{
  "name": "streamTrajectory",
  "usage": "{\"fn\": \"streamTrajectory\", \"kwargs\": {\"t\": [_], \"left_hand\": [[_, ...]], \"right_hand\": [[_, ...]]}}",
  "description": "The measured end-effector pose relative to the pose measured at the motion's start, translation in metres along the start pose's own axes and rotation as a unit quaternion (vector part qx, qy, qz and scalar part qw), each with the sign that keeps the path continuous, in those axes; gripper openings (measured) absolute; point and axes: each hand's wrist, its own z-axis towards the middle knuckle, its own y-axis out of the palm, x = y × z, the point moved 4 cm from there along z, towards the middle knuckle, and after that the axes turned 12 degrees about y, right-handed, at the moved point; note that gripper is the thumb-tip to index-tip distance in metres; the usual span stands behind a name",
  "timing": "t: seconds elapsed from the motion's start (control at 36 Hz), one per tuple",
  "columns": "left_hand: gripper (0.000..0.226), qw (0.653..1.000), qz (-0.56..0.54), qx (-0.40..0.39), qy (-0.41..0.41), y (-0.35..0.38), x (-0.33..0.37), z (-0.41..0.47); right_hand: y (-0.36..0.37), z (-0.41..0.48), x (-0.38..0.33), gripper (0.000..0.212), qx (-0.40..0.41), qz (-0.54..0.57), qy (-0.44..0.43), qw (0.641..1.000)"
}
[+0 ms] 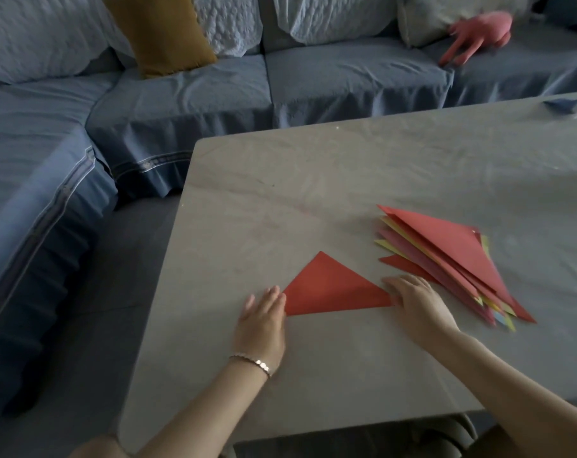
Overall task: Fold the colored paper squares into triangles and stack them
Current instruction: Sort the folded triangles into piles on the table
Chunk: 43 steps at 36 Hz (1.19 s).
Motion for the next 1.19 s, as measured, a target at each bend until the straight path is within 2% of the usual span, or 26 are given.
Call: {"fn": "streamTrajectory", "kwargs": {"t": [0.03,0.08,0.17,0.22,0.28,0.39,0.44,0.5,0.56,0.61,0.67,0.72,0.78,0.83,0.92,1.0,1.06,1.08,1.14,1.19], "left_hand": [[0.042,1.000,0.001,-0.020,0.017,0.004,0.003,-0.001],[0.037,0.999,-0.008,-0.005,0.033,0.007,0.003,-0.001],[0.037,0.998,-0.010,-0.055,0.023,0.006,0.001,0.000],[0.028,0.998,-0.011,-0.061,0.025,0.003,0.003,0.001],[0.030,0.998,0.004,-0.056,0.035,0.001,0.005,0.002],[0.030,0.998,0.001,-0.052,0.028,-0.002,0.003,0.002],[0.030,0.998,0.005,-0.053,0.027,-0.002,0.003,0.003],[0.026,0.999,0.007,-0.039,0.029,-0.004,0.004,0.002],[0.027,1.000,-0.005,-0.022,0.021,-0.007,0.007,0.002],[0.035,1.000,-0.022,0.015,0.009,-0.010,0.010,0.003],[0.047,0.998,-0.056,0.005,-0.012,-0.013,0.017,0.007],[0.051,0.998,-0.053,-0.002,-0.014,-0.012,0.020,0.013],[0.051,0.997,-0.072,-0.010,-0.006,-0.012,0.022,0.020],[0.050,0.996,-0.090,-0.026,-0.003,-0.011,0.027,0.026],[0.048,0.994,-0.108,-0.028,0.015,-0.014,0.036,0.031],[0.045,0.993,-0.113,-0.008,0.020,-0.017,0.041,0.033],[0.043,0.994,-0.111,-0.008,0.022,-0.019,0.043,0.036],[0.044,0.993,-0.110,-0.011,0.032,-0.021,0.044,0.040],[0.048,0.993,-0.098,-0.037,0.060,-0.024,0.048,0.050],[0.057,0.991,-0.063,-0.074,0.092,-0.024,0.055,0.067]], "right_hand": [[0.000,0.001,-0.007,0.041,-0.022,-0.014,0.024,0.999],[0.001,0.005,-0.020,0.052,-0.080,-0.057,0.066,0.993],[0.001,0.011,-0.035,0.066,-0.146,-0.119,0.114,0.975],[0.000,0.014,-0.043,0.060,-0.172,-0.114,0.134,0.969],[0.004,0.018,-0.049,0.042,-0.184,-0.099,0.118,0.971],[0.007,0.020,-0.055,0.039,-0.184,-0.088,0.129,0.970],[0.006,0.018,-0.053,0.031,-0.165,-0.064,0.125,0.976],[0.006,0.013,-0.050,0.021,-0.146,0.010,0.116,0.982],[0.006,0.002,-0.044,0.029,-0.140,0.094,0.105,0.980],[0.004,-0.005,-0.037,0.033,-0.117,0.125,0.068,0.983],[-0.007,-0.005,-0.026,0.036,-0.059,0.179,0.048,0.981],[-0.029,0.003,-0.008,0.038,0.040,0.269,0.056,0.961],[-0.055,0.015,0.017,0.036,0.130,0.355,0.082,0.922],[-0.078,0.026,0.041,0.035,0.189,0.377,0.114,0.900],[-0.091,0.040,0.073,0.038,0.194,0.314,0.186,0.911],[-0.078,0.048,0.096,0.038,0.098,0.154,0.268,0.946],[-0.073,0.048,0.100,0.039,0.039,0.049,0.297,0.953],[-0.073,0.048,0.099,0.044,0.029,0.031,0.303,0.952],[-0.076,0.048,0.093,0.069,0.025,0.027,0.304,0.952],[-0.075,0.050,0.090,0.106,-0.008,0.005,0.307,0.952]]}}
